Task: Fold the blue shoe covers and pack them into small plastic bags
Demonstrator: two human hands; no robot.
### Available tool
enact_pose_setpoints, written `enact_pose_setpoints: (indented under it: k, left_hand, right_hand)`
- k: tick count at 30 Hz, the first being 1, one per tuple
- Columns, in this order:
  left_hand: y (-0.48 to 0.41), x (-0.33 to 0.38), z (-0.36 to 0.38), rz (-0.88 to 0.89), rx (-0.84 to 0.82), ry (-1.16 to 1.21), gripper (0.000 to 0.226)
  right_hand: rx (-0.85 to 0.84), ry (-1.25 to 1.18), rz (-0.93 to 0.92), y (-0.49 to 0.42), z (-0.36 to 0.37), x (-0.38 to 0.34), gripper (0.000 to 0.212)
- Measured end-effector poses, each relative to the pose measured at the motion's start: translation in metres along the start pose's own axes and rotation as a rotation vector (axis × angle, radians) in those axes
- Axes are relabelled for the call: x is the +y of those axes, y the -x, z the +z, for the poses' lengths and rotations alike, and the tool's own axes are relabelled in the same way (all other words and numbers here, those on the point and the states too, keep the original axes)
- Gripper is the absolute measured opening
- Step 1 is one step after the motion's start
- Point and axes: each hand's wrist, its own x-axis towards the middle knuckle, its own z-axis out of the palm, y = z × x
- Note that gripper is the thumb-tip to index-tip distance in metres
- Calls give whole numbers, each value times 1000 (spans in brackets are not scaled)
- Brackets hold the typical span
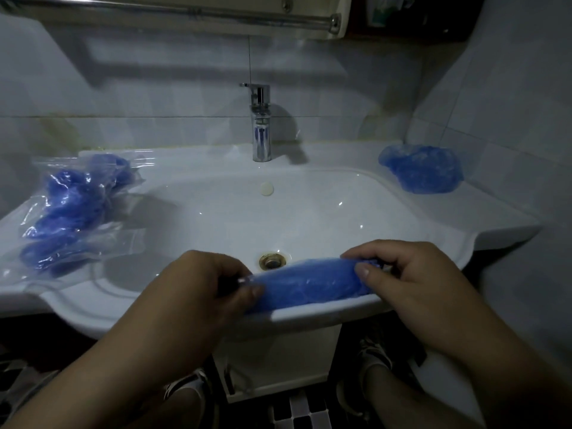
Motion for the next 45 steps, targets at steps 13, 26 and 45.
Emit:
enact_pose_setpoints:
  k: [13,26,45]
  left_hand:
    - [-7,-11,0,-47,311,-248,38]
    - [2,14,43,313,-130,-443,72]
    - [6,4,39,209,24,-356,79]
  right_hand:
    - [47,345,93,-7,22,-16,27]
    - [-24,493,-232,9,29,-46,42]
    - [-364,668,-37,15,16,-31,68]
